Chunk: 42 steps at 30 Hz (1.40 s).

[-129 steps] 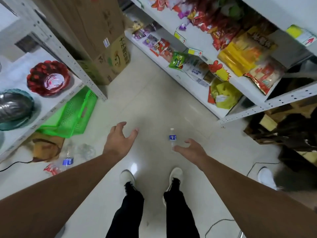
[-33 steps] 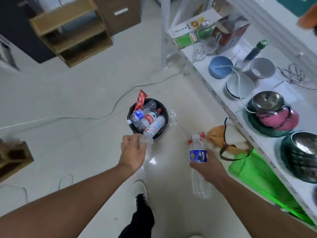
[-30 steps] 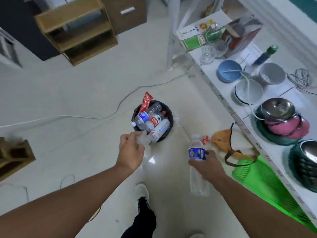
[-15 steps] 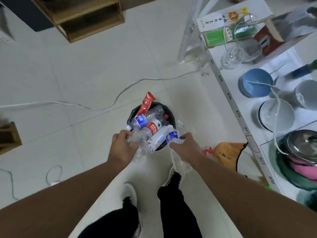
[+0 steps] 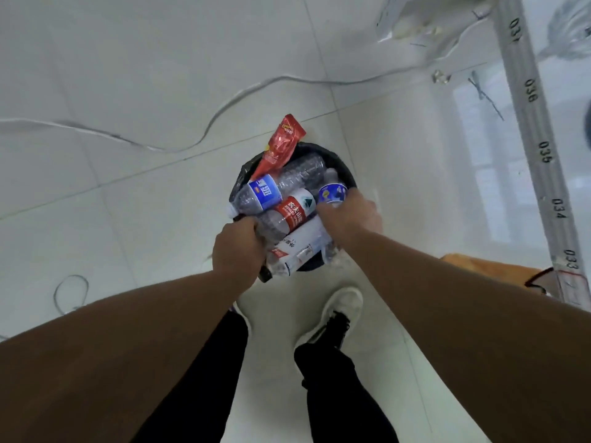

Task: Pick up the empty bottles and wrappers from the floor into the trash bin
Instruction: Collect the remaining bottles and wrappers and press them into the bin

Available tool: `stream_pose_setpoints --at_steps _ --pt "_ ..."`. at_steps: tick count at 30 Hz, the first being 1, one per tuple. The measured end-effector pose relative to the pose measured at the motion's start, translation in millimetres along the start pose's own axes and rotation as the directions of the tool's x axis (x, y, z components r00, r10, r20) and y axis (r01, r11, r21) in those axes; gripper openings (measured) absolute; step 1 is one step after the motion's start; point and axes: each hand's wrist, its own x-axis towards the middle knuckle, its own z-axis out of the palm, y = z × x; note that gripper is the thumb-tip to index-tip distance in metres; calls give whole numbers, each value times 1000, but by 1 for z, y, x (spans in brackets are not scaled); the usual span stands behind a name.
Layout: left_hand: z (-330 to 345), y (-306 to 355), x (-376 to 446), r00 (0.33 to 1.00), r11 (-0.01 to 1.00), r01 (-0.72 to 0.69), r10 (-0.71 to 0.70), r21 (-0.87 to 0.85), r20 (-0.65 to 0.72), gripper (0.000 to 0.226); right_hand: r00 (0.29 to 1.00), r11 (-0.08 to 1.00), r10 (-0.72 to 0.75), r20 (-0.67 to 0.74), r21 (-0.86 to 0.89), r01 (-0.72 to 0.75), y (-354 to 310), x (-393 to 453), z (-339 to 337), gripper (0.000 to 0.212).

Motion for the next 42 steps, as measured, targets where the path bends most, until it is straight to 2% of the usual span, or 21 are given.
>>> stream_pose_setpoints --at_steps 6,10,14,18,21,26,32,35,42 --pt "3 3 17 999 999 -23 22 41 42 13 998 977 -65 -4 -202 63 -20 15 -6 49" --pt "-3 4 15 999 997 -23 26 -78 37 31 993 969 -110 -39 -226 98 -25 9 -2 60" --pt "-11 -5 11 999 983 23 -15 -180 46 23 985 960 -149 -84 -250 124 -17 4 -11 63" --pt "-20 -14 3 998 940 57 -42 -338 53 25 992 986 -96 -78 -146 84 -10 -4 -18 70" --pt "-26 -19 -6 1000 914 15 -7 -404 21 30 993 993 -97 -69 -74 92 -5 -12 -21 74" --pt "-35 -32 -26 992 916 44 -87 -400 -90 30 987 994 -110 -121 -2 111 7 -26 -25 71" --pt "-67 -35 -48 988 933 4 -59 -361 -143 45 996 997 -61 -59 41 64 31 -60 -46 85" --pt "-90 -18 -55 979 946 -40 -26 -321 -201 50 998 998 -35 -44 59 38 42 -81 -66 91" --pt "-140 45 -67 964 921 -113 11 -374 -265 54 1000 991 -9 -21 130 11 59 -124 -116 108"
